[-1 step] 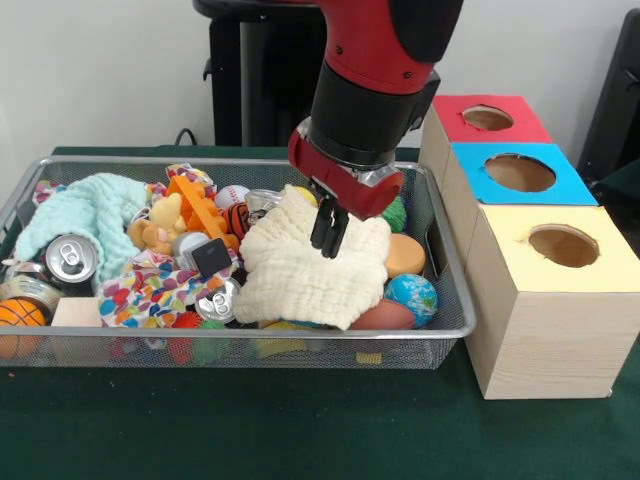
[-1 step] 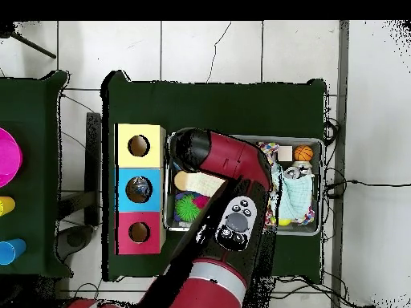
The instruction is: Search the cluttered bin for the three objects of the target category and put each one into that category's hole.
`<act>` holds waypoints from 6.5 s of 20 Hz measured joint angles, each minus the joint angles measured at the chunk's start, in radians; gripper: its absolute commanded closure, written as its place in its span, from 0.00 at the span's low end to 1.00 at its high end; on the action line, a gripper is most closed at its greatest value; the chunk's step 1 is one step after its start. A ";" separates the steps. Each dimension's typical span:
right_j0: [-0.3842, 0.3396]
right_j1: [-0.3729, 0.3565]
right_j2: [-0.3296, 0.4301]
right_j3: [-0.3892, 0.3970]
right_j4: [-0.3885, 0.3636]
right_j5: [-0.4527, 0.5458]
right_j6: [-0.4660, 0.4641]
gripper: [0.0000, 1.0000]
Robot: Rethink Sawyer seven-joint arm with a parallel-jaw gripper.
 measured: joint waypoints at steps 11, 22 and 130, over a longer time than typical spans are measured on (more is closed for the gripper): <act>-0.003 0.004 0.008 0.000 -0.007 -0.043 0.000 0.00; 0.009 0.045 0.008 0.004 -0.003 -0.043 0.000 0.00; -0.096 -0.138 0.019 0.010 -0.147 -0.140 0.000 0.00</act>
